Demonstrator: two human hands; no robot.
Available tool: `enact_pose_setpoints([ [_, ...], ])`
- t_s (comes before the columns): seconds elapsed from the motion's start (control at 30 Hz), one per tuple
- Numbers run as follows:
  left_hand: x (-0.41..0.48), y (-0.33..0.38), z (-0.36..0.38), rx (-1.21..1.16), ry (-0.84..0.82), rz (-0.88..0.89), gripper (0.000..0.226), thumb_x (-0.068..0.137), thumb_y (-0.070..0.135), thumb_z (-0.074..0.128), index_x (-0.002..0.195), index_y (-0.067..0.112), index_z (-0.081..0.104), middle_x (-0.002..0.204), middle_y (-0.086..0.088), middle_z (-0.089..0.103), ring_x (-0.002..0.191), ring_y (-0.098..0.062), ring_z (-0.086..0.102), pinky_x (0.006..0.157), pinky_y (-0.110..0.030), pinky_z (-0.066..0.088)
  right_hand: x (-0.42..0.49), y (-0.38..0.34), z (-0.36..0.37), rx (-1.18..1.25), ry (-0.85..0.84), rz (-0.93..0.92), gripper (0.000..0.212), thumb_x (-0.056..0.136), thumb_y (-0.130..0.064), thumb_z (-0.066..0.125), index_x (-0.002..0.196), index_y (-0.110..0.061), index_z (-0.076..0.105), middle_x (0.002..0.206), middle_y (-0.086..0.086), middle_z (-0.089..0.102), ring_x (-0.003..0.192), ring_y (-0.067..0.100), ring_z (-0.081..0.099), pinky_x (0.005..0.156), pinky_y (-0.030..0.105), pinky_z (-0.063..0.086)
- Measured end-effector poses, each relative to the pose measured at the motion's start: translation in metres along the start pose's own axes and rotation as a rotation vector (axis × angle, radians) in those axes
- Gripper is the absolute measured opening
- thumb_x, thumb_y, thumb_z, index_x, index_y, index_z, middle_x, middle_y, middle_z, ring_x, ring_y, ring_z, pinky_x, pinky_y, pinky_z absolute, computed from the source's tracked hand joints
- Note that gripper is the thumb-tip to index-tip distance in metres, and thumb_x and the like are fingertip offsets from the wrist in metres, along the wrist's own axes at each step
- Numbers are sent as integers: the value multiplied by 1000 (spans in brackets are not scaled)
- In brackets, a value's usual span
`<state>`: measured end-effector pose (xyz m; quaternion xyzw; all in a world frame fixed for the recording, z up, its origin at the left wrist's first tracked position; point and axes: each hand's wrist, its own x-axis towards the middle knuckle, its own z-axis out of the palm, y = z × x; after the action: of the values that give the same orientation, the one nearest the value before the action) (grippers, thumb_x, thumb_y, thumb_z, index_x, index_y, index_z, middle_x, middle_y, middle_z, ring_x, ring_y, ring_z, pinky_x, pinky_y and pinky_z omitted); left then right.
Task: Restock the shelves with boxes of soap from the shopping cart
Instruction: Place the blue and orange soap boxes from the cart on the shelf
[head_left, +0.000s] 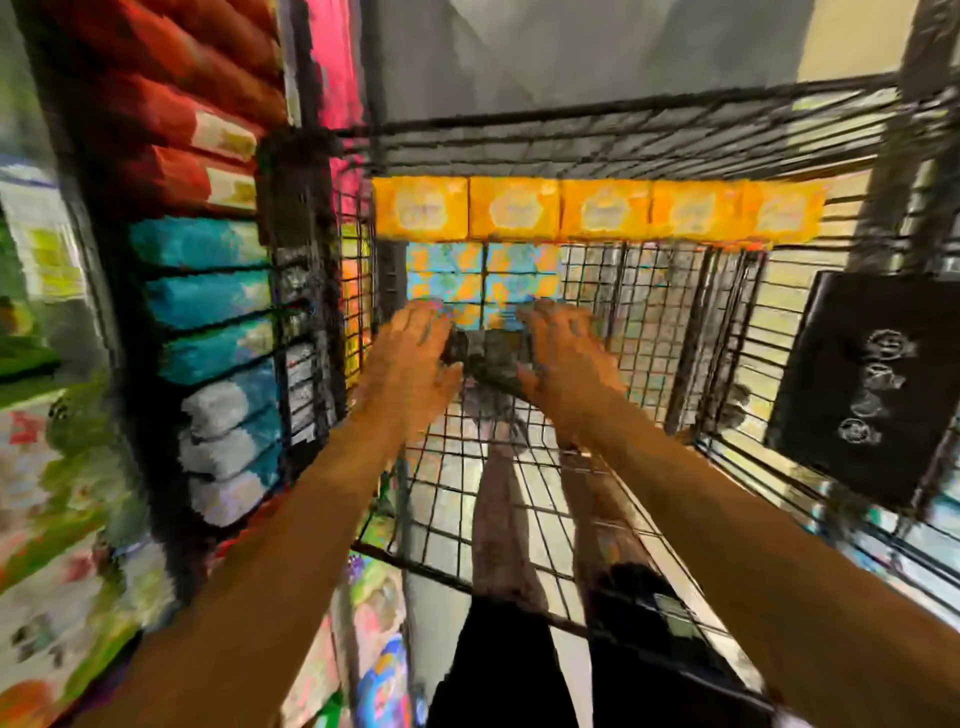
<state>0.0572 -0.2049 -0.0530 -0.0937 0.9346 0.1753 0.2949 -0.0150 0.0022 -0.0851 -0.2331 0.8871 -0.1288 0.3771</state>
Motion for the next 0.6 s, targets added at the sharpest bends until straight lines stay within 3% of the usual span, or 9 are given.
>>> enact_pose_setpoints([
  [0.1,16,-4,18,13,12,-33,41,82,18,74,117,-1,65,120,-29,60,111,-46,57,93,-55,50,17,5,20,31,51,6,75,75,-27,75,144,-27,46,147,3,33,137,32,34,101,50,48],
  [0.2,28,-13,35,65,193,78,46,74,10,64,121,9,60,120,-19,57,107,-40,52,89,-47,44,29,7,32,-1,152,6,70,68,-20,81,132,-21,53,136,8,44,126,36,44,92,49,52],
  [0.3,37,-22,47,95,287,74,48,78,6,66,123,18,58,119,-10,55,106,-32,45,88,-45,43,37,11,37,-104,225,-33,62,71,-16,81,127,-17,55,125,12,53,115,36,49,89,48,49],
  [0.43,40,-24,51,65,275,54,52,76,-1,72,123,17,58,118,-9,54,105,-29,43,86,-44,47,38,15,38,-204,321,-121,48,77,-11,73,123,-14,57,114,10,58,108,30,46,89,43,39],
  [0.5,38,-23,49,25,289,33,48,76,-2,74,120,14,61,117,-8,58,104,-29,49,85,-42,46,34,14,35,-200,310,-116,42,77,-12,73,116,-12,59,111,10,59,106,30,49,87,42,38],
  [0.6,22,-21,40,-36,337,66,42,78,-2,71,118,10,66,117,-9,65,105,-31,56,82,-43,46,22,14,24,-102,220,-85,48,74,-19,78,119,-10,60,121,14,59,110,35,53,90,45,44],
])
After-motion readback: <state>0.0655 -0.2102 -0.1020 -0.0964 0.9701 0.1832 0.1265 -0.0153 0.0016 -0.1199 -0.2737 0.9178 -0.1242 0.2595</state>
